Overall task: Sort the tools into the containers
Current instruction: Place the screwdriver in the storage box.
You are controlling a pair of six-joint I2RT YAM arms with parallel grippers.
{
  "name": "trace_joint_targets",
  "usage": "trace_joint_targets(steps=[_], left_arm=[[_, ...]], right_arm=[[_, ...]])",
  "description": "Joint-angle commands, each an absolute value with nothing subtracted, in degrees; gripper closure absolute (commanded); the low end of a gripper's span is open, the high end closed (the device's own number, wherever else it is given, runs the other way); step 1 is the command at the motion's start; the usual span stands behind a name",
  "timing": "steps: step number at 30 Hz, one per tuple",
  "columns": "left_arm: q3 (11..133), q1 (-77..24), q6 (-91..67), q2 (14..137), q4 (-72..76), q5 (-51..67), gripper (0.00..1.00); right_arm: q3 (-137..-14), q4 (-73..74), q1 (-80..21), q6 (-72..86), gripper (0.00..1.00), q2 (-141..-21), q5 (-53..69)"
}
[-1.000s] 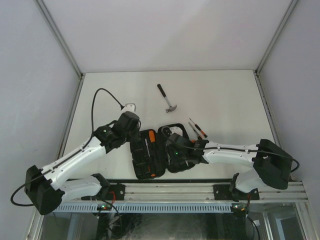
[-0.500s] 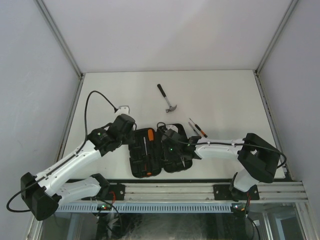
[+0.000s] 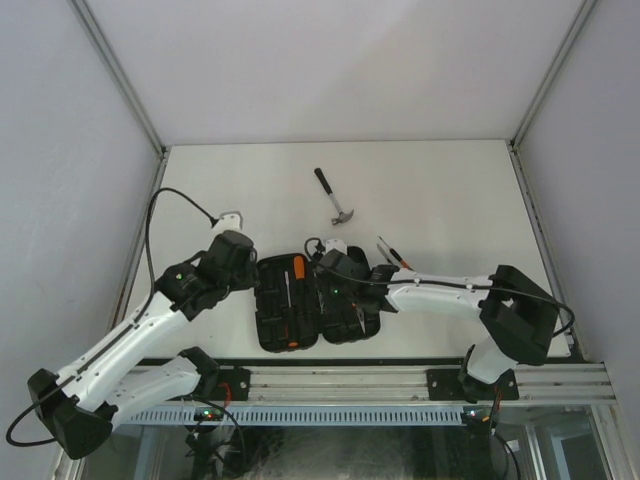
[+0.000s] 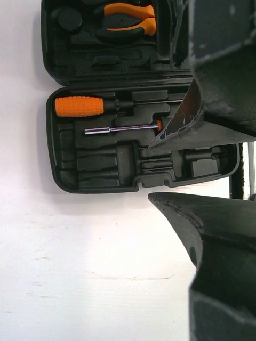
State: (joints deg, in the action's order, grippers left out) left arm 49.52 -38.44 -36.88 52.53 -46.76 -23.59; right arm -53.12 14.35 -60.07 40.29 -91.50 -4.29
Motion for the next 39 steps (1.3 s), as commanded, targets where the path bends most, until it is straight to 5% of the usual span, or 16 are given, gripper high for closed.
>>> trace_joint_targets(steps=[1,17,24,39], left_arm=[[51.9,-38.1,-35.62,49.16,-47.56,-25.23,0.57],[54.72,-37.43,-29.15,39.48,-44.46,-26.55,0.49],[53.6,-25.58,-28.95,39.63,-44.75,-15.21,0.49],[49.62,-21.25,-23.97,38.04,-45.13,-16.12,0.49]], right_arm=[[-55.94,17.19,-60.02,34.69,0.68,-83.58,-9.26],[-48.2,34.89,-56.18,37.49,0.58,-63.42,-19.42],[-45.44,37.56,-47.97,37.6,0.56,-58.62,-17.87],[-44.94,36.55,-25.56,28.37,0.56,-66.98,-6.77]])
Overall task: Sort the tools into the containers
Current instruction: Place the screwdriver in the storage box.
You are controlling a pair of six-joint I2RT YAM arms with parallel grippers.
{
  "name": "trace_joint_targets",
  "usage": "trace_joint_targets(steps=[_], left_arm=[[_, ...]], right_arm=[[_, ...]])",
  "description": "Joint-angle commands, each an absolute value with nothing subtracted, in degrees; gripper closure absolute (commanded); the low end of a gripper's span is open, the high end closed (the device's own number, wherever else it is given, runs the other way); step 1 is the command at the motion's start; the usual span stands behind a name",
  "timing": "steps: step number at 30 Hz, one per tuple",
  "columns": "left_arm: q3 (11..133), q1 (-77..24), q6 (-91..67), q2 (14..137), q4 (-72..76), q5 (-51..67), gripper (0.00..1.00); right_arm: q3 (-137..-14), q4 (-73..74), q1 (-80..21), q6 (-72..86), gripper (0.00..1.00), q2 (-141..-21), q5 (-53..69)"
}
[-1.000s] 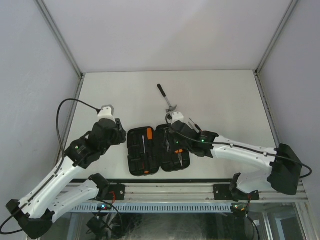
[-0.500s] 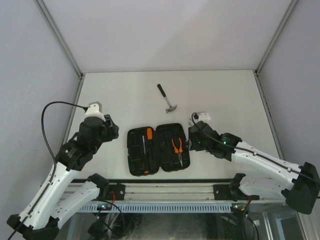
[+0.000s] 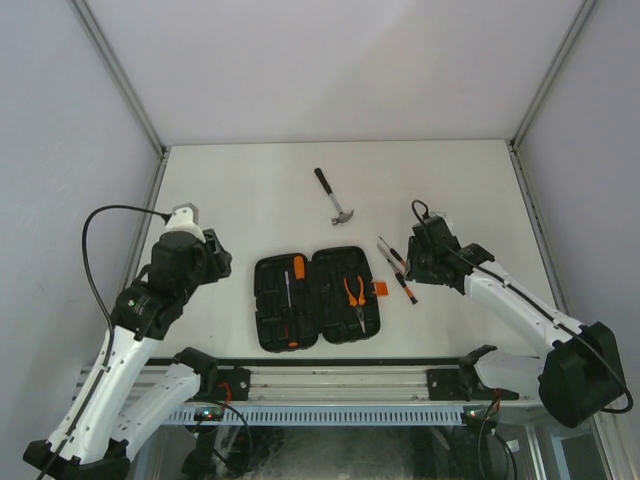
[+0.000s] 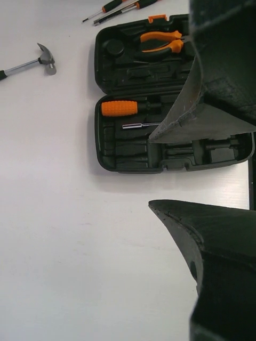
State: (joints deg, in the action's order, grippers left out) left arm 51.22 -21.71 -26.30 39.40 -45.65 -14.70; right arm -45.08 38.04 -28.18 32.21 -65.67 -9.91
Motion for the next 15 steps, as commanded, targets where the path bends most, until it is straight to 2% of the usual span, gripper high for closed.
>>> trace_joint_targets(steps=[1,8,15], left_arm=[[49.43,-21.2,-23.77,37.79,-44.66,-15.45,0.48],[48.76,-21.26,-24.17,37.61,-43.77,-14.61,0.46],[48.53,-21.24,-24.61,37.15,-43.76,-15.18,0.39]], right_arm=[[-44.94,35.77,-24.6,27.7,0.56,-67.58,-5.74],[-46.51,30.26,-19.77,24.64,0.6,-74.47,-1.51],[-50.77,28.42,-18.73,21.41,0.63,-82.87,-0.88]])
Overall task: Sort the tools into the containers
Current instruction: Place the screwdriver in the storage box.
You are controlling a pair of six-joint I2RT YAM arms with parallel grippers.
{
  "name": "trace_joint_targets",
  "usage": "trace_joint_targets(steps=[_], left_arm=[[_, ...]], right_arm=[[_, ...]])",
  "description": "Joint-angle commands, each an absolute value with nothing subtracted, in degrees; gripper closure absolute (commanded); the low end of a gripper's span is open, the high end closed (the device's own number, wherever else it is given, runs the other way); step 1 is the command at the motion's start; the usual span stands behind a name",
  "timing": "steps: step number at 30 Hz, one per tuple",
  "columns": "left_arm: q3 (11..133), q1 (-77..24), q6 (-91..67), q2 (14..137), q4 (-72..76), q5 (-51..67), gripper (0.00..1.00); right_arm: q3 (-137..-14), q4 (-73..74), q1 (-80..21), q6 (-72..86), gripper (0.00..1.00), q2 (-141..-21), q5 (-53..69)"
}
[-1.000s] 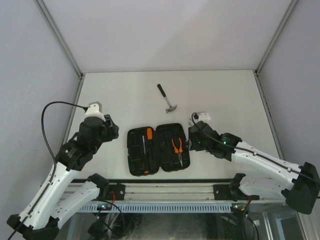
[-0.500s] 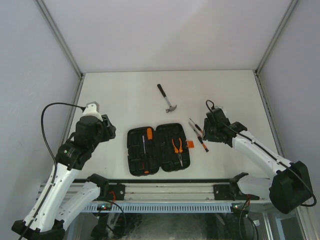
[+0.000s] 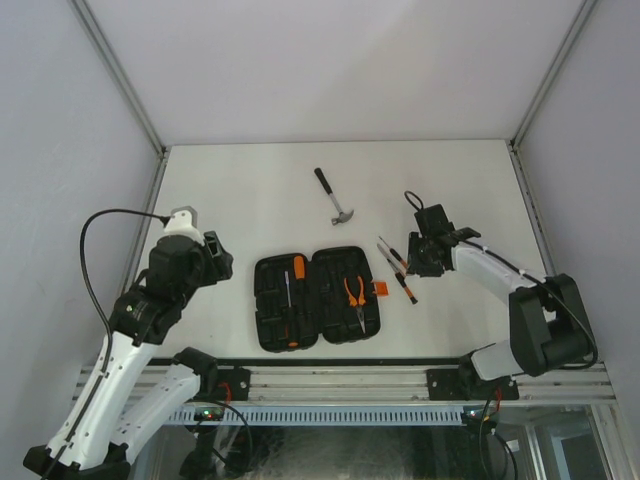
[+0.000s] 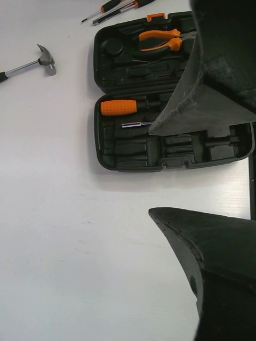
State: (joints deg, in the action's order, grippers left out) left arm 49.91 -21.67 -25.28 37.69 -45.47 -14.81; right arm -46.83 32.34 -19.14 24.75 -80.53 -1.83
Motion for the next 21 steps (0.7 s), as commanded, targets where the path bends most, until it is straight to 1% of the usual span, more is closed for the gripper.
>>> trace_joint_targets(steps=[1,9,14,17,21], left_arm=[[48.6,-21.23,-24.61,37.32,-43.85,-15.18,0.39],[48.65,-21.27,-24.78,38.08,-44.16,-15.89,0.37],[48.71,-21.24,-24.87,38.55,-44.3,-16.28,0.37],[48.65,-21.23,-24.91,38.83,-44.3,-16.24,0.34],[48.67,-21.27,-24.68,39.41,-43.95,-14.97,0.36]], right_arm=[[-51.32,28.26,-18.64,20.98,0.63,-83.76,-1.04],[-55.36,28.29,-18.54,17.73,0.65,-89.95,-0.82],[-57.06,29.47,-18.54,16.4,0.67,-92.14,-2.28],[-57.45,29.8,-18.53,15.96,0.69,-93.25,-2.22],[-57.94,30.21,-18.54,16.06,0.73,-94.46,-2.04]])
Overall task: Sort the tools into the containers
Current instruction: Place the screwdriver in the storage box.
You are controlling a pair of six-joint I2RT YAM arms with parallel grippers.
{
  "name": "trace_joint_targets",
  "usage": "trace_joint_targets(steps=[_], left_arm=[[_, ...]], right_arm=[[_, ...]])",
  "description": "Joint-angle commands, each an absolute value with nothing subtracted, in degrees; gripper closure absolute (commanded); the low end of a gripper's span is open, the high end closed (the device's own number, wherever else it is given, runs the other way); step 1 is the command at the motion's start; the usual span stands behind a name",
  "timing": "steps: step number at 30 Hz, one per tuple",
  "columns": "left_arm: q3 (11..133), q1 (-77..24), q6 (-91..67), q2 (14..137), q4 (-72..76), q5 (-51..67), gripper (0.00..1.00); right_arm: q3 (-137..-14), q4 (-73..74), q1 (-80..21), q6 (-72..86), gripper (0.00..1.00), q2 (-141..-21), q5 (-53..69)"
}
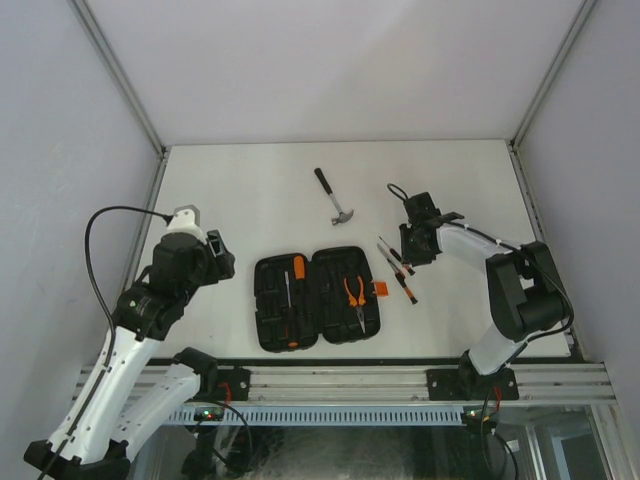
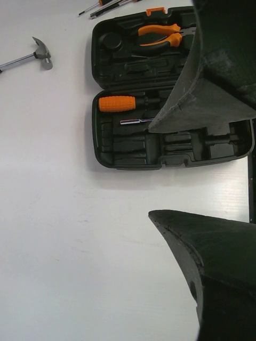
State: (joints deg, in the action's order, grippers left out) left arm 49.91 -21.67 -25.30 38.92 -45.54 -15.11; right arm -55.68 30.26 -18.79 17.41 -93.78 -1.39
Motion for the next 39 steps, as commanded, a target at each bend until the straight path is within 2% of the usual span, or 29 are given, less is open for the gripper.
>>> trace_joint_targets(steps=[1,12,22,28,39], left_arm=[[48.68,-21.25,-24.72,39.39,-43.95,-15.02,0.37],[48.59,-21.2,-24.5,39.56,-43.59,-14.57,0.38],[48.58,-21.26,-24.31,39.88,-43.33,-14.17,0.38],[48.41,-21.25,-24.26,39.57,-43.02,-13.93,0.38],[48.25,-21.26,-23.96,38.94,-42.29,-12.13,0.39]], right_arm=[[-58.0,30.4,-18.54,16.08,0.73,-94.82,-1.93],[-58.71,31.1,-18.63,16.5,0.76,-98.44,-1.44],[-58.67,32.49,-18.6,17.44,0.93,-96.58,-4.54],[-57.01,32.11,-18.48,18.76,1.0,-89.05,-6.11],[-46.75,21.25,-17.99,23.47,1.0,-64.41,1.98]])
